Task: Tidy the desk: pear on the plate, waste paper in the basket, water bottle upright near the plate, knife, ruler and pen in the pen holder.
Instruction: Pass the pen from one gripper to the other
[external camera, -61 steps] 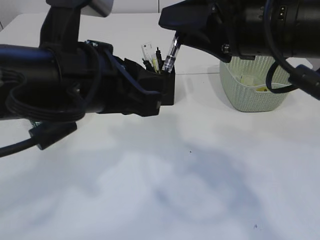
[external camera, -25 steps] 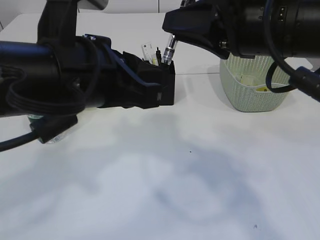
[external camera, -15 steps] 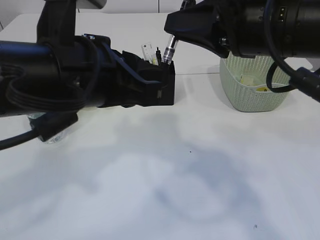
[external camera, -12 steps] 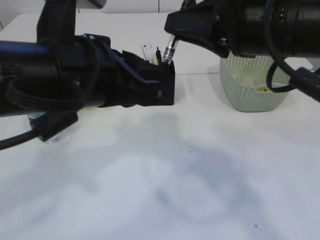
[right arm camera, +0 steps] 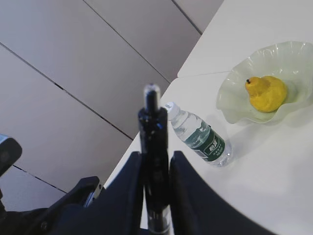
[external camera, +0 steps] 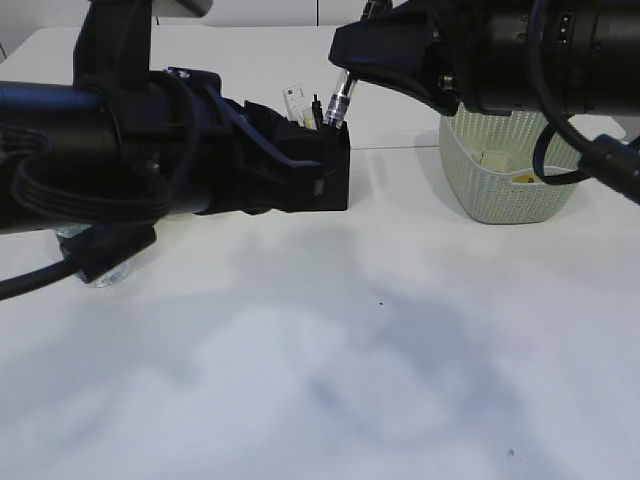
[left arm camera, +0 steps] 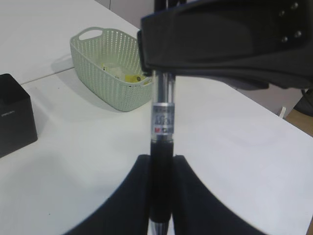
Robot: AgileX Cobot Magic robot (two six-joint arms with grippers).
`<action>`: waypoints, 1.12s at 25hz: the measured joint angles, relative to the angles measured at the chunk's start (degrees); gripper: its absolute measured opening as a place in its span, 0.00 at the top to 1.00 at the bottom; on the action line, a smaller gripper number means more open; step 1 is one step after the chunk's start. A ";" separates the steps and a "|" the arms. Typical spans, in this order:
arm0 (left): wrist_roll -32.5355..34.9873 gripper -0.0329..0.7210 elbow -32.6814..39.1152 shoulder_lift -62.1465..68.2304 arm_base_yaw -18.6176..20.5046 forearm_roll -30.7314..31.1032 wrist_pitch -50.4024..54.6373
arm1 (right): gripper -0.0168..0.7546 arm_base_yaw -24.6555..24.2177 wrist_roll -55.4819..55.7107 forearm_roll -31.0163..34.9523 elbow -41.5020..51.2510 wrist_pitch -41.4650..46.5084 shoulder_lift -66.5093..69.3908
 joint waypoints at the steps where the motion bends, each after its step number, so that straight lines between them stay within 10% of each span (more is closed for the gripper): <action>1: 0.00 0.87 0.00 0.00 0.00 0.00 0.00 | 0.78 0.00 0.00 0.00 0.00 0.00 0.00; 28: 0.00 0.83 0.00 0.00 0.00 0.00 -0.09 | 0.78 0.00 -0.34 0.00 0.00 0.09 0.00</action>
